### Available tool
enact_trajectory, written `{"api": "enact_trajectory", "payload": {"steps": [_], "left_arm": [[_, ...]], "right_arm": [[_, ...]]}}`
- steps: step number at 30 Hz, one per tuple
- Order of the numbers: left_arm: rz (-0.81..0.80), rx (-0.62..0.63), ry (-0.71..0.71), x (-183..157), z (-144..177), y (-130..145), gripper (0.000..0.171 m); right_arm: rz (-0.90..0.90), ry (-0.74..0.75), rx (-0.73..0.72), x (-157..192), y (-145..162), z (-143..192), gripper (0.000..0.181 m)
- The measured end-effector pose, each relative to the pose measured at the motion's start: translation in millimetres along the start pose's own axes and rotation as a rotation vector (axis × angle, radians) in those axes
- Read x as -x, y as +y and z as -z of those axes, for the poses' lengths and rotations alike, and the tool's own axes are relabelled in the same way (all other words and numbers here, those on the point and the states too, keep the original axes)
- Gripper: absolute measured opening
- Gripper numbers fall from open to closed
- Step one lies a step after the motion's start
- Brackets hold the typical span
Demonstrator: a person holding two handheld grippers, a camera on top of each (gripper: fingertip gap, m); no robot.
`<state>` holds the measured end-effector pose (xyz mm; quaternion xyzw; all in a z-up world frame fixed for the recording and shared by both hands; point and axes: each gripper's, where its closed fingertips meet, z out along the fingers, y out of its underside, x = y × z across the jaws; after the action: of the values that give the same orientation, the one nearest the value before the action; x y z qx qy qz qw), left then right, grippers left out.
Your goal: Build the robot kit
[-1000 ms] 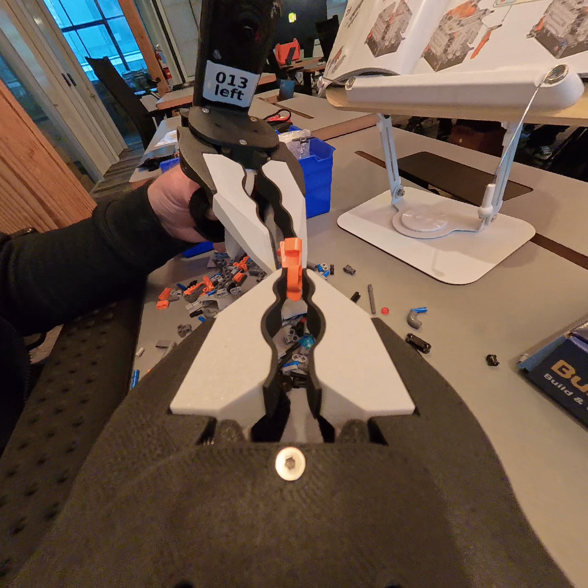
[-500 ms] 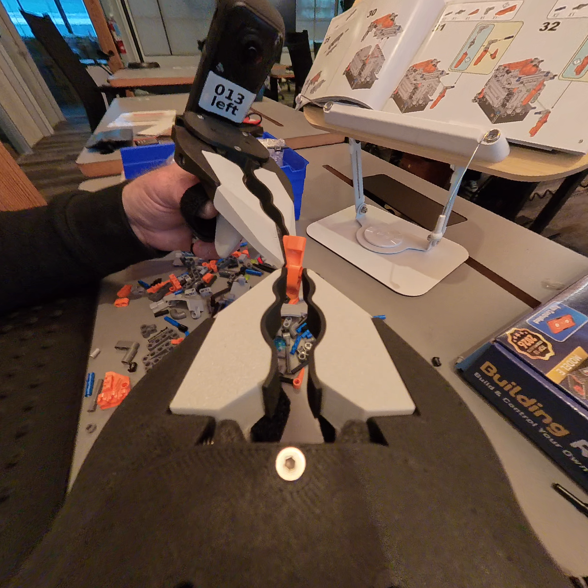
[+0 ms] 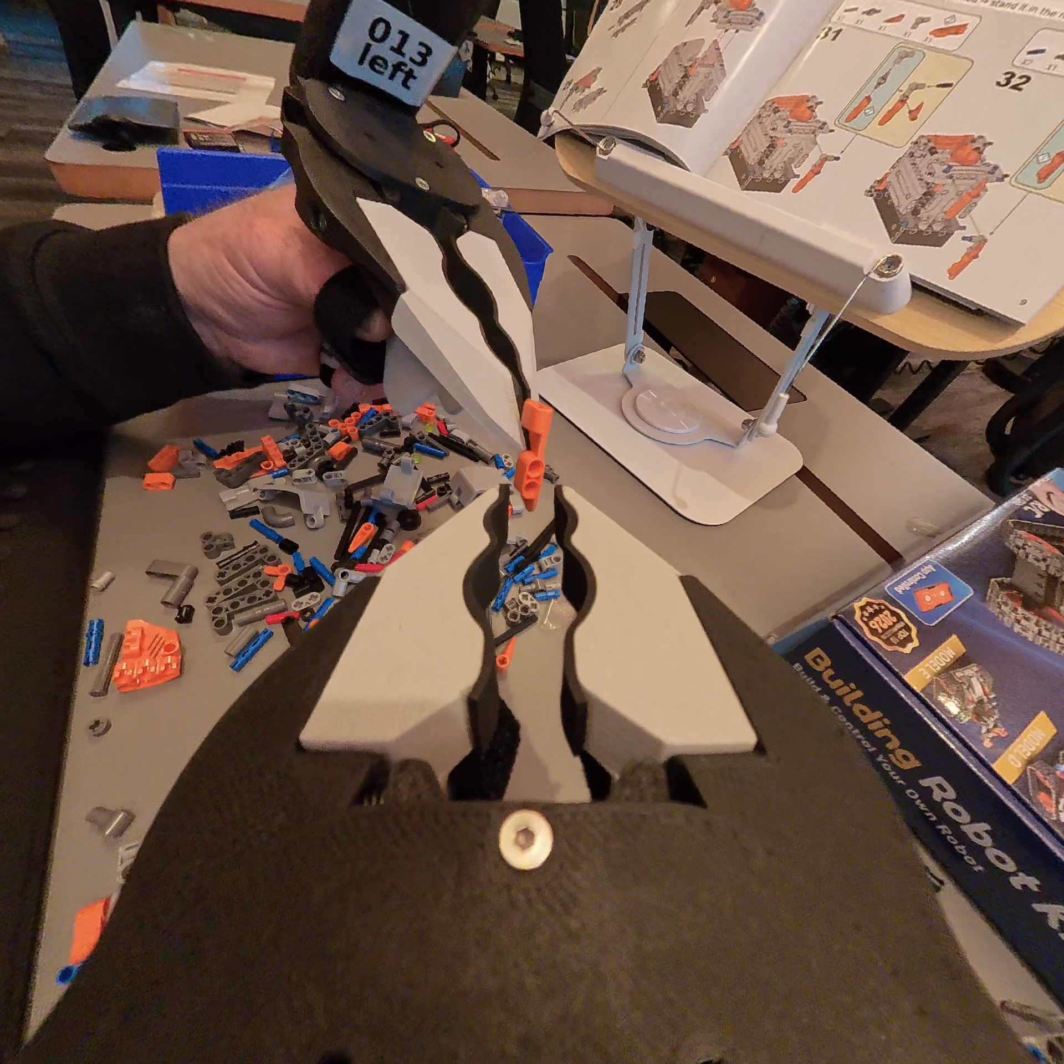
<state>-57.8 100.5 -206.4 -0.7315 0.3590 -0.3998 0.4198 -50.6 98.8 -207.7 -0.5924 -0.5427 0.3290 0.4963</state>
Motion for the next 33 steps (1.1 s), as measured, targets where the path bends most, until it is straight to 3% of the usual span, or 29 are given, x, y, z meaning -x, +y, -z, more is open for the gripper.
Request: {"api": "enact_trajectory", "payload": {"steps": [13,29,33], "left_arm": [[-0.163,0.238,-0.112,2.5,-11.1,31.9,0.000],[-0.390,0.432,-0.153,-7.7,-19.6,57.7,0.000],[-0.375,0.373,-0.143,-9.4,-18.8,48.3,0.000]], "right_arm": [[0.151,0.031,0.039,4.0,-1.2,2.0,0.028],[0.262,-0.101,0.216,30.9,32.2,-10.0,0.006],[0.221,-0.090,0.169,27.0,22.9,-6.3,0.005]]}}
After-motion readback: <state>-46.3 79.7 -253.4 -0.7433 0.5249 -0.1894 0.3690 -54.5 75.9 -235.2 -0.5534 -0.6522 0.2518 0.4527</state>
